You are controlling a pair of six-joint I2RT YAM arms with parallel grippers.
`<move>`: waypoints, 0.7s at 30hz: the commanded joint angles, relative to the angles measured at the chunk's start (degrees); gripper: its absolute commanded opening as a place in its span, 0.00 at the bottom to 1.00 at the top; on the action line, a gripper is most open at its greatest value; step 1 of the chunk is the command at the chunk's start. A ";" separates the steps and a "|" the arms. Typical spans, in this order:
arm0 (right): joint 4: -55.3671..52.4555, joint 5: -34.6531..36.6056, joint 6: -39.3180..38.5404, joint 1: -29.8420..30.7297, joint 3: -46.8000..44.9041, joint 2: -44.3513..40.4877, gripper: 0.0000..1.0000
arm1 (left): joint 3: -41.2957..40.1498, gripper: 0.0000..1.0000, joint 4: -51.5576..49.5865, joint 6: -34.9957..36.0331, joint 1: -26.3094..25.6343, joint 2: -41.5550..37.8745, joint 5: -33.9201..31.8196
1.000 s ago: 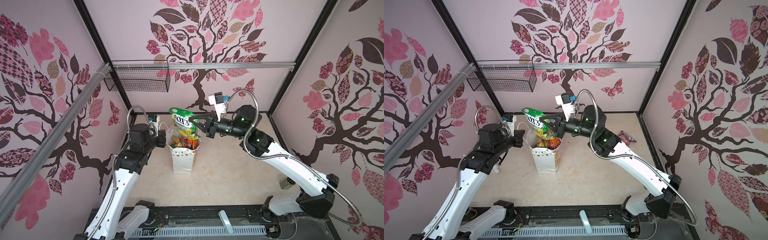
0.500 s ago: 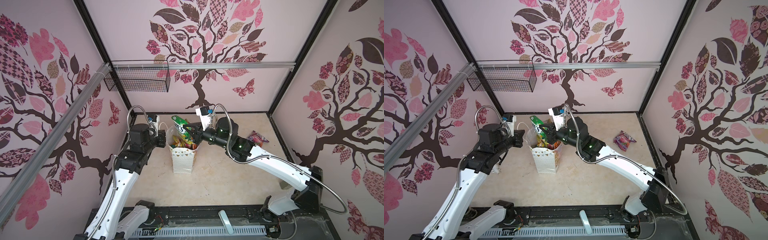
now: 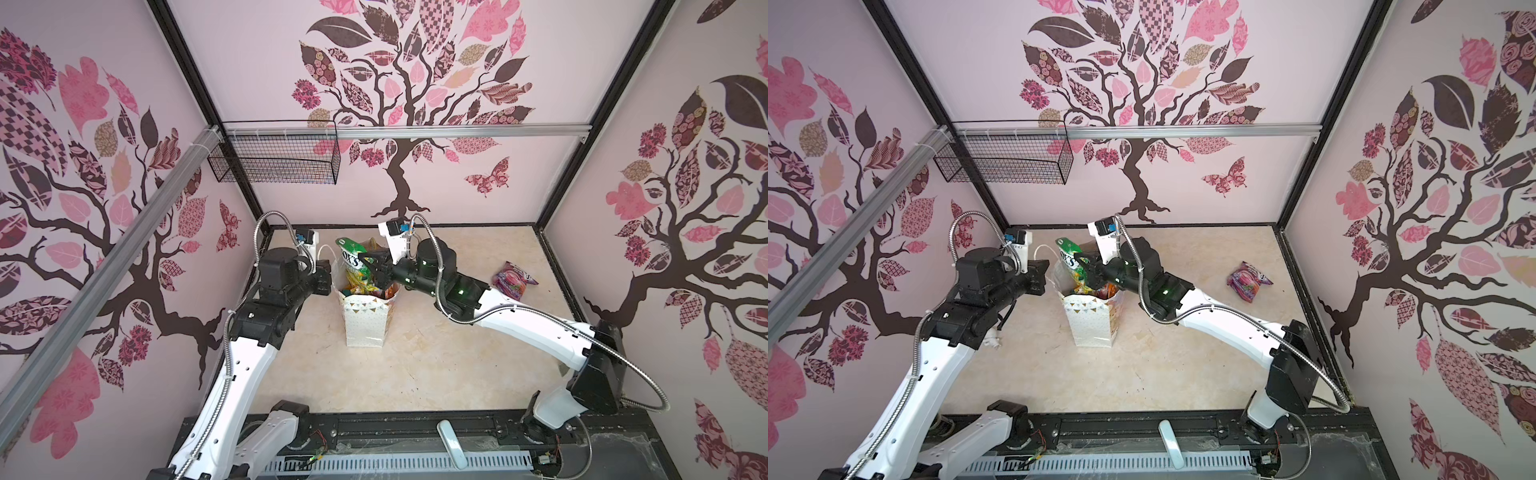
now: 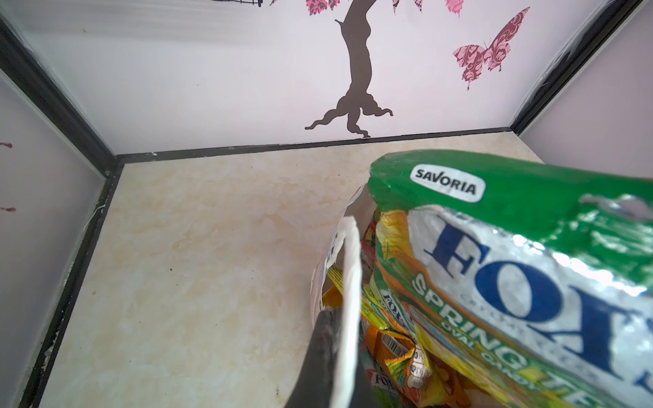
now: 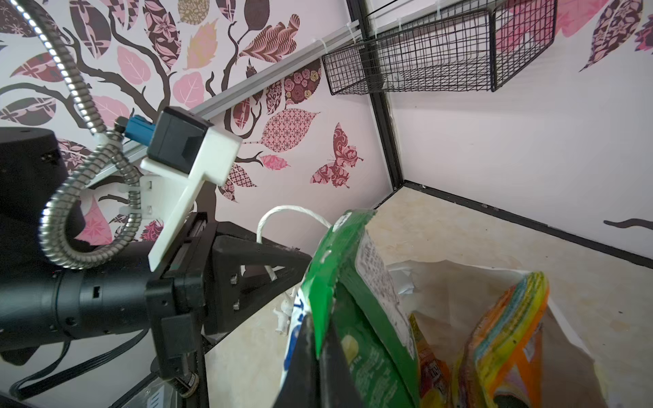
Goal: Place the snacks into the paper bag
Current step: Place the snack in the paper bag.
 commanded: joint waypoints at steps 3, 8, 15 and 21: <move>5.94 -0.28 0.20 -0.64 0.36 0.78 0.00 | -0.74 0.00 1.75 0.50 0.36 -1.45 -1.02; 3.74 -1.20 0.38 -1.44 0.86 1.83 0.00 | -0.75 0.00 1.75 0.54 0.36 -1.56 -1.11; -7.79 0.42 -3.63 -1.46 5.20 2.95 0.32 | -0.69 0.00 1.78 0.60 0.34 -1.57 -1.15; -19.95 5.13 -8.96 -1.39 12.54 1.57 0.56 | -0.77 0.00 1.78 0.51 0.47 -1.60 -1.06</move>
